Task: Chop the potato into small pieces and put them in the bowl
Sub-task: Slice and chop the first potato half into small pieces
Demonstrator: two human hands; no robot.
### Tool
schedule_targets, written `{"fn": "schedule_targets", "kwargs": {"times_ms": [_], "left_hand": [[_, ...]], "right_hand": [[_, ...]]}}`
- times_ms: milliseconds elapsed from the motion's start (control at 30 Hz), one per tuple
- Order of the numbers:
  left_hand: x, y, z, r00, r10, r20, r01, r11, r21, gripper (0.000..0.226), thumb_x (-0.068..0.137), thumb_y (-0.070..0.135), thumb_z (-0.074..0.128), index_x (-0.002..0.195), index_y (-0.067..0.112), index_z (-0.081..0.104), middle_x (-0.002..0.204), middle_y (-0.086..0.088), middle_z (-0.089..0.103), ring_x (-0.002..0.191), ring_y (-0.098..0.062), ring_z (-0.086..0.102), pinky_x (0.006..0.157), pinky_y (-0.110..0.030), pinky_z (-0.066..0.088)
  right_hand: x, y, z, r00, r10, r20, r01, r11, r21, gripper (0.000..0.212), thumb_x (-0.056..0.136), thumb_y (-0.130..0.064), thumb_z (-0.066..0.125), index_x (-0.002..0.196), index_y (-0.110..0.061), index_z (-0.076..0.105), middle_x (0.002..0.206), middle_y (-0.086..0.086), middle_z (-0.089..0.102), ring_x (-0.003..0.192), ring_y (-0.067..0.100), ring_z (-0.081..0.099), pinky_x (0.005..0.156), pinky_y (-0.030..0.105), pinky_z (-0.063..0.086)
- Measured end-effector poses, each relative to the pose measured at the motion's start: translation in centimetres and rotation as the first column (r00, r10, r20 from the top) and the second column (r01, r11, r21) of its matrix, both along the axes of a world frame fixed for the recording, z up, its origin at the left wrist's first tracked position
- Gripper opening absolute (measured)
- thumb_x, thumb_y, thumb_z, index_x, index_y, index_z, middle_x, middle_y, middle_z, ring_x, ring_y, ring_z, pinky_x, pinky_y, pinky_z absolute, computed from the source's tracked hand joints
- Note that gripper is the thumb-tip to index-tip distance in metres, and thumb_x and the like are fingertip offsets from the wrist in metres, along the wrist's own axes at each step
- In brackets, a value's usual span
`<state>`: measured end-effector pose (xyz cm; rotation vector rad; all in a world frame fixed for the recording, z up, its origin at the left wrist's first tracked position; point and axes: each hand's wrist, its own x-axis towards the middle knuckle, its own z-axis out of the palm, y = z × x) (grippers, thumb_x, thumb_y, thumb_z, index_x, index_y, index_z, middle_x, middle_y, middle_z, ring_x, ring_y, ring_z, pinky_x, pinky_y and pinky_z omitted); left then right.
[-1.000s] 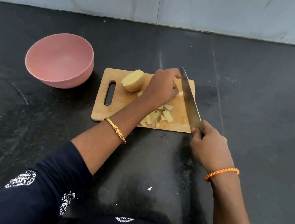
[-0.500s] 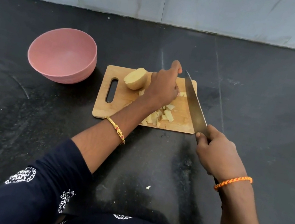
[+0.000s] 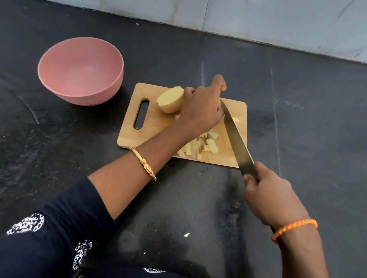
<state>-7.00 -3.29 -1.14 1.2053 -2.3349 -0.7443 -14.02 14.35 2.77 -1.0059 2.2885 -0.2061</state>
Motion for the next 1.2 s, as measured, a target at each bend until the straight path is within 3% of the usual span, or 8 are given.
{"fn": "schedule_targets", "kwargs": {"times_ms": [100,267,533,700,767,867,1000,1200], "left_hand": [[1.1,-0.8,0.9,0.999,0.002,-0.043,0.001,0.998,0.061,0.041,0.079,0.016,0.069,0.113,0.02,0.046,0.078,0.005,0.071,0.086,-0.011,0.062,0.079,-0.029,0.022],[2.5,-1.0,1.2,0.997,0.003,-0.073,0.002,0.997,0.072,0.037,0.08,0.018,0.069,0.112,0.021,0.052,0.078,0.007,0.072,0.087,-0.008,0.061,0.076,-0.029,0.019],[3.3,-1.2,1.3,0.974,0.059,-0.217,-0.066,0.998,-0.026,0.025,0.082,0.023,0.062,0.106,0.025,0.056,0.082,0.015,0.068,0.099,-0.007,0.057,0.077,-0.026,0.014],[6.9,-2.3,0.8,0.927,0.23,-0.298,-0.256,0.965,-0.053,0.018,0.082,0.028,0.061,0.1,0.026,0.061,0.103,0.016,0.06,0.106,-0.01,0.053,0.091,-0.033,0.028],[8.3,-2.2,-0.1,0.936,0.2,-0.289,-0.22,0.975,-0.04,0.022,0.08,0.033,0.062,0.101,0.024,0.061,0.108,0.012,0.058,0.107,-0.01,0.051,0.096,-0.034,0.036],[9.0,-1.5,-1.3,0.956,0.141,-0.256,-0.131,0.99,0.054,0.031,0.082,0.029,0.066,0.11,0.019,0.06,0.115,0.005,0.053,0.107,-0.008,0.047,0.092,-0.018,0.037],[8.7,-1.2,-2.1,0.949,0.147,-0.279,-0.109,0.983,0.146,0.038,0.082,0.022,0.066,0.118,0.019,0.053,0.12,0.002,0.054,0.108,-0.01,0.05,0.096,-0.029,0.045],[9.3,-1.7,-2.4,0.893,0.216,-0.395,-0.127,0.963,0.239,0.05,0.075,0.021,0.07,0.12,0.025,0.05,0.115,0.006,0.056,0.108,-0.008,0.054,0.09,-0.022,0.047]], "right_hand": [[-0.8,1.2,0.5,0.997,-0.067,-0.034,0.064,0.995,-0.083,0.014,0.096,-0.026,0.039,0.099,-0.017,0.05,0.078,0.012,0.056,0.078,0.038,0.058,0.073,0.044,0.054],[-0.9,0.6,0.2,0.993,-0.11,-0.05,0.108,0.993,-0.036,0.016,0.095,-0.027,0.039,0.101,-0.022,0.053,0.088,0.015,0.058,0.081,0.038,0.06,0.076,0.047,0.055],[1.0,0.4,-0.5,0.995,0.083,-0.048,-0.083,0.996,-0.007,0.019,0.097,-0.026,0.039,0.111,-0.022,0.051,0.09,0.014,0.061,0.082,0.034,0.061,0.077,0.043,0.054],[0.4,0.4,-0.3,0.995,0.053,-0.08,-0.056,0.998,-0.034,0.02,0.097,-0.027,0.039,0.11,-0.021,0.053,0.086,0.013,0.062,0.08,0.034,0.061,0.073,0.04,0.054],[0.7,0.4,-0.4,0.993,0.058,-0.102,-0.062,0.997,-0.035,0.019,0.097,-0.026,0.039,0.108,-0.019,0.053,0.085,0.013,0.061,0.079,0.033,0.061,0.074,0.04,0.054],[1.9,0.0,-0.7,0.99,0.12,-0.073,-0.124,0.991,-0.044,0.019,0.098,-0.027,0.038,0.111,-0.02,0.05,0.085,0.012,0.062,0.078,0.032,0.062,0.074,0.042,0.055],[2.2,0.0,-1.2,0.996,0.058,-0.072,-0.065,0.994,-0.092,0.017,0.097,-0.028,0.039,0.106,-0.018,0.05,0.085,0.013,0.062,0.078,0.034,0.061,0.072,0.04,0.053],[3.1,0.8,-2.1,0.996,-0.085,-0.026,0.08,0.986,-0.144,0.016,0.097,-0.027,0.039,0.106,-0.017,0.049,0.084,0.014,0.06,0.079,0.035,0.06,0.072,0.041,0.052]]}}
